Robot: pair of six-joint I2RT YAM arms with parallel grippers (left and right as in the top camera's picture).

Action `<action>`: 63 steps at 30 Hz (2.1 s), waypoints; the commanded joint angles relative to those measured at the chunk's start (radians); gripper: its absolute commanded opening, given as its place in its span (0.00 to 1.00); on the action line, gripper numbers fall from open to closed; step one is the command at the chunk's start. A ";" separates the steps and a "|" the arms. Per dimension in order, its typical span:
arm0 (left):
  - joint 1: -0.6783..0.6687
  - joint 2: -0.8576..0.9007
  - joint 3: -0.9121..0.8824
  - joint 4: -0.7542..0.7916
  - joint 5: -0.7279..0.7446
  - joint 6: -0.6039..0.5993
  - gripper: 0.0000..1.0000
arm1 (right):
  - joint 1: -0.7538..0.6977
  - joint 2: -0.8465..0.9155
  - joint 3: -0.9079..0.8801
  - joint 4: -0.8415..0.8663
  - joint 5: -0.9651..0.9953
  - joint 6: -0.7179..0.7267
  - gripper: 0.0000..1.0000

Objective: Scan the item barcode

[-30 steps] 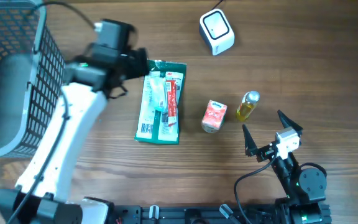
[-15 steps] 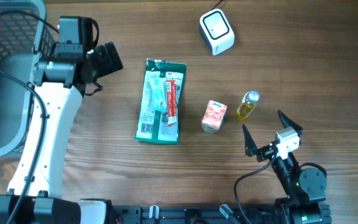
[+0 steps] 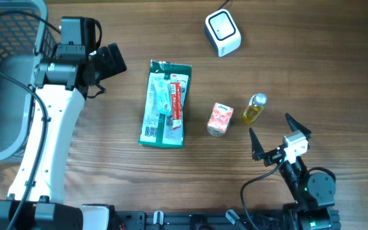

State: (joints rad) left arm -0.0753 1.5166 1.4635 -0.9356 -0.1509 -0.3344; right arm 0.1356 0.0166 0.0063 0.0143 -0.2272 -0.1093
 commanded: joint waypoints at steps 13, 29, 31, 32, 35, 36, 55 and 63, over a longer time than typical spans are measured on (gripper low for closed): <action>0.005 0.003 0.008 0.000 0.012 0.013 1.00 | 0.000 0.002 -0.001 0.003 -0.002 0.005 1.00; 0.005 0.003 0.008 0.000 0.012 0.013 1.00 | 0.000 0.002 -0.001 0.003 -0.002 0.005 1.00; 0.005 0.003 0.008 0.000 0.012 0.013 1.00 | 0.000 0.002 -0.001 0.003 -0.002 0.004 1.00; 0.005 0.003 0.008 0.000 0.012 0.013 1.00 | 0.000 0.002 -0.001 0.003 -0.002 0.005 1.00; 0.005 0.003 0.008 0.000 0.012 0.013 1.00 | 0.000 0.002 -0.001 0.003 -0.002 0.005 1.00; 0.005 0.003 0.008 0.000 0.012 0.013 1.00 | 0.000 0.002 -0.001 0.003 -0.002 0.005 1.00; 0.005 0.003 0.008 0.000 0.012 0.013 1.00 | 0.000 0.002 -0.001 0.004 -0.010 0.052 1.00; 0.005 0.003 0.008 0.000 0.012 0.013 1.00 | 0.000 0.002 0.040 -0.040 -0.052 0.242 1.00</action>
State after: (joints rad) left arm -0.0753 1.5166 1.4635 -0.9356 -0.1509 -0.3344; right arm 0.1356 0.0166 0.0067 0.0010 -0.2432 0.0540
